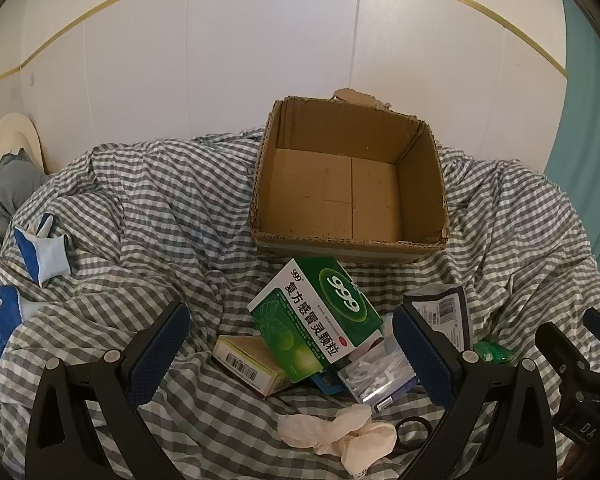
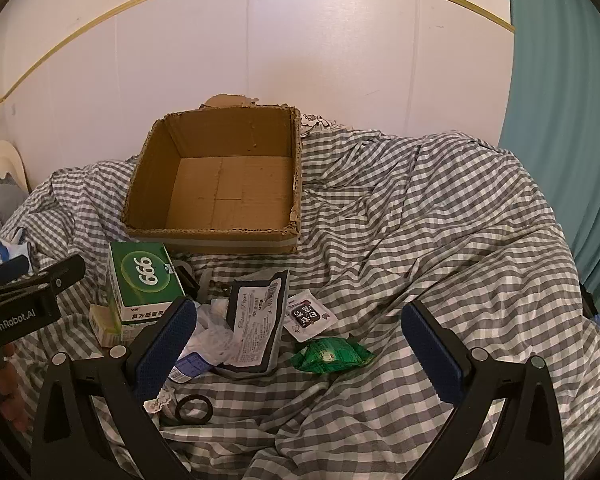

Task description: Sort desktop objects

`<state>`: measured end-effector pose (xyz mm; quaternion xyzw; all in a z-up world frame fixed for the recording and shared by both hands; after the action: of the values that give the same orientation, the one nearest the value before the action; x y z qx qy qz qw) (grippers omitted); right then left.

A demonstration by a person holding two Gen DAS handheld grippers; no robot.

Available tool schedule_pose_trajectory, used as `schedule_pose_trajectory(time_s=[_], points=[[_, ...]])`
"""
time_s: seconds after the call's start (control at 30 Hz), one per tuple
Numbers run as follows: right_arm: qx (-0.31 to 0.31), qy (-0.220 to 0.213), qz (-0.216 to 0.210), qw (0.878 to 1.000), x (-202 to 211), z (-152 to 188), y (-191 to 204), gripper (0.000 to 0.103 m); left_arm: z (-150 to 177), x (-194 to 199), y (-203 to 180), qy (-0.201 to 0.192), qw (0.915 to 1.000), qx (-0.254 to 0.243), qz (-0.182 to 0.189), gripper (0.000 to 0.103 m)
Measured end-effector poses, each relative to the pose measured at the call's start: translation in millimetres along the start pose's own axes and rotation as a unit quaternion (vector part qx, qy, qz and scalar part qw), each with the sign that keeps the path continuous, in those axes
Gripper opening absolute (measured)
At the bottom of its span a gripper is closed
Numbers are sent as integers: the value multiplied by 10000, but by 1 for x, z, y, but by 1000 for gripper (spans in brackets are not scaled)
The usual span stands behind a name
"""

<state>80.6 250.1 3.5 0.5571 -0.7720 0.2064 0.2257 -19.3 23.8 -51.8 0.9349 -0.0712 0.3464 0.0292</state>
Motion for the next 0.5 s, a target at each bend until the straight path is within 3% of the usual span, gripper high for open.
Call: schedule_pose_trajectory(time_s=[0.1,0.5], points=[[-164,24,246,9996,0,0,-1,103,1,0,-1,10,10000,-4,25,103],[-226,96,329,9992,-3,2,-1,103,5,-5,0,67,9996,-90,240,103]])
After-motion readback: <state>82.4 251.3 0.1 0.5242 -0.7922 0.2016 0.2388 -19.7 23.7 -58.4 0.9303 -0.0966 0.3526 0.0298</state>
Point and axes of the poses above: each gripper's, at about its wrist camera, not at the fingertips, and x roughly against the way its jaws point, y to its left, z to its underside, the point moved 2 cm from there along -x, roughly the way its jaws point, and after that the axes turned 5 degrees about -x, right-handed, at the moved point
